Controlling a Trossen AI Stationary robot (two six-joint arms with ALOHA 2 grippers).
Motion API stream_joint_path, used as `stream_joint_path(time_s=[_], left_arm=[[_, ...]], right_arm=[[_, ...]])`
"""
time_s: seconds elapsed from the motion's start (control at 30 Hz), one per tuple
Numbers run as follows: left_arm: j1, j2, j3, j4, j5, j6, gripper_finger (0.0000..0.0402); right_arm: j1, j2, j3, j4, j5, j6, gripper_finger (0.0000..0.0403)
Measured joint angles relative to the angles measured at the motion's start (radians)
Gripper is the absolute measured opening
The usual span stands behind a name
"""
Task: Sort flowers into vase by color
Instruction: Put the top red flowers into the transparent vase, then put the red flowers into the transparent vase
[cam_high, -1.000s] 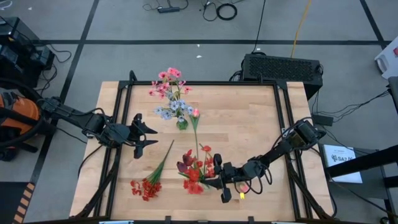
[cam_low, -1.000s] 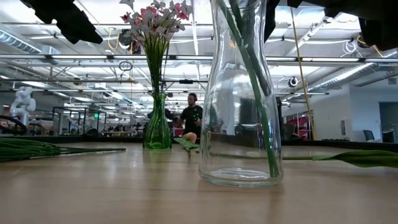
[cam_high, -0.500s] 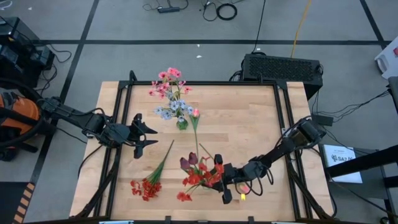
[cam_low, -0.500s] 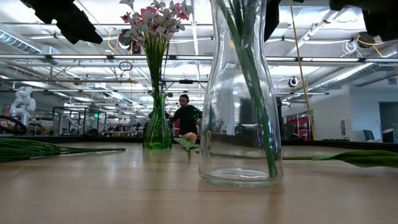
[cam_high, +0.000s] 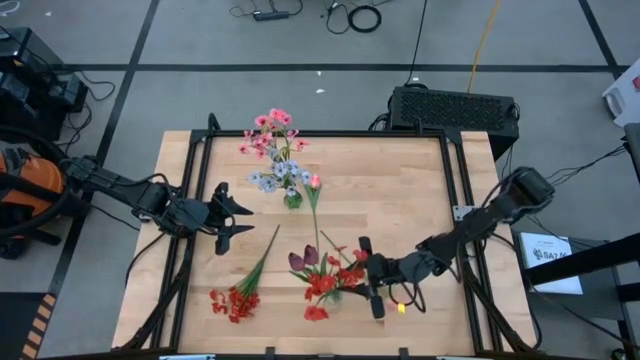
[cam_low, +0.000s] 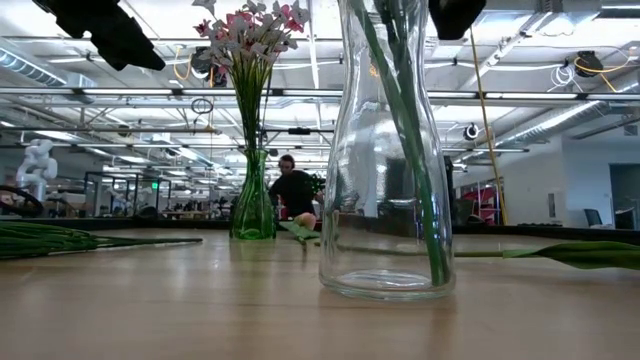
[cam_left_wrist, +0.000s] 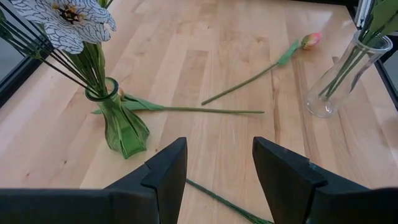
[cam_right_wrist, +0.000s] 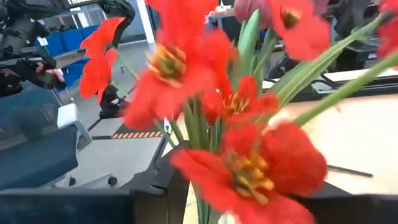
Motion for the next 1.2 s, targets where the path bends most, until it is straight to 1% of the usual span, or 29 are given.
stream_joint_path(time_s=[0.07, 0.13, 0.33, 0.57, 0.63, 0.7, 0.77, 0.87, 0.97, 1.07, 1.1, 1.2], left_arm=[[0.0, 0.0, 0.0, 0.0, 0.0, 0.0, 0.0189], [0.0, 0.0, 0.0, 0.0, 0.0, 0.0, 0.0189], [0.0, 0.0, 0.0, 0.0, 0.0, 0.006, 0.0189], [0.0, 0.0, 0.0, -0.001, 0.0, 0.007, 0.0189], [0.0, 0.0, 0.0, 0.0, 0.0, 0.007, 0.0189], [0.0, 0.0, 0.0, -0.001, 0.0, 0.006, 0.0189], [0.0, 0.0, 0.0, -0.001, 0.0, 0.006, 0.0189], [0.0, 0.0, 0.0, -0.001, 0.0, 0.006, 0.0189], [0.0, 0.0, 0.0, -0.001, 0.0, 0.006, 0.0189], [0.0, 0.006, 0.0, -0.001, 0.0, 0.005, 0.0189], [0.0, 0.009, 0.0, -0.001, 0.0, 0.005, 0.0189], [0.0, 0.024, 0.0, 0.0, 0.0, 0.005, 0.0189]], right_arm=[[0.0, -0.028, 0.0, -0.06, -0.004, 0.002, 0.0141], [0.0, -0.046, 0.0, -0.114, -0.032, 0.016, 0.0141], [-0.001, -0.054, 0.0, -0.264, -0.053, 0.087, 0.0141], [0.0, -0.067, 0.0, -0.367, -0.06, 0.135, 0.0141], [0.0, -0.083, 0.0, -0.407, -0.098, 0.135, 0.0141], [0.0, -0.102, 0.0, -0.477, -0.106, 0.145, 0.0141], [0.0, -0.118, 0.0, -0.546, -0.106, 0.198, 0.0141], [0.0, -0.134, 0.0, -0.661, -0.106, 0.324, 0.0141], [-0.001, -0.133, 0.0, -0.747, -0.126, 0.499, 0.0141], [-0.001, -0.113, 0.0, -0.762, -0.138, 0.69, 0.0141], [-0.001, -0.105, 0.0, -0.767, -0.162, 0.73, 0.0141], [-0.002, -0.072, 0.0, -0.754, -0.279, 0.798, 0.0139]])
